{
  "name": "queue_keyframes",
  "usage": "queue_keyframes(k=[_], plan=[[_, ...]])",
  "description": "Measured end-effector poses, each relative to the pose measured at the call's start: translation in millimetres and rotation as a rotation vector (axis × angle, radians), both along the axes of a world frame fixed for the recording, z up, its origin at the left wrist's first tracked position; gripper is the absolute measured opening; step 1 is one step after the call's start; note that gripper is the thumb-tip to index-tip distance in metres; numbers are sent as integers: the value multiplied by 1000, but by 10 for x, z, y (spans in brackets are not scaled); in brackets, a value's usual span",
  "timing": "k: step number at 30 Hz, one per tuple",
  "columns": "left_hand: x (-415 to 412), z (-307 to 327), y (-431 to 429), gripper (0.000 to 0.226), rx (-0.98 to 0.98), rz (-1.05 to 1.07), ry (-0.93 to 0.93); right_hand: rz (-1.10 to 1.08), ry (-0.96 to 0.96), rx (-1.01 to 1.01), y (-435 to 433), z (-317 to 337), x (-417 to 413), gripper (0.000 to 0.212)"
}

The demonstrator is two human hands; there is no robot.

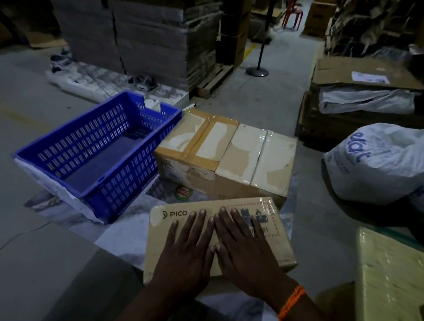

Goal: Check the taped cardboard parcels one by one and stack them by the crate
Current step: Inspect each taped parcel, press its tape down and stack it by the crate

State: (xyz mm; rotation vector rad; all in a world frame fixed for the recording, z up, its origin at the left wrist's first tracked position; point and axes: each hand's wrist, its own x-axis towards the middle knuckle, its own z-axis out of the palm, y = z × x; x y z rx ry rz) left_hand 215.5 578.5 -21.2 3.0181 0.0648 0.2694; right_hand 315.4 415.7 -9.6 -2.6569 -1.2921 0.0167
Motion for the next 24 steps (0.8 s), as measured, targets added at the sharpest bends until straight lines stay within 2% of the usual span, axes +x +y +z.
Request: queue_keyframes(k=[6, 11, 13, 18, 21, 24], plan=[[-10, 44, 14, 61, 14, 3, 49, 14, 49, -29, -37, 27, 4, 62], [-43, -3, 242, 72, -14, 134, 54, -123, 123, -109, -186, 190, 289, 98], [-82, 52, 290, 73, -36, 162, 115, -149, 97, -150, -261, 222, 373, 97], [-105, 1, 299, 77, -93, 119, 68, -146, 94, -162, -297, 145, 364, 90], [-125, 67, 297, 74, -98, 159, 232, -159, 122, -135, -294, 126, 379, 85], [-130, 120, 284, 76, -177, 140, 238, -197, 118, -116, -278, 158, 335, 89]])
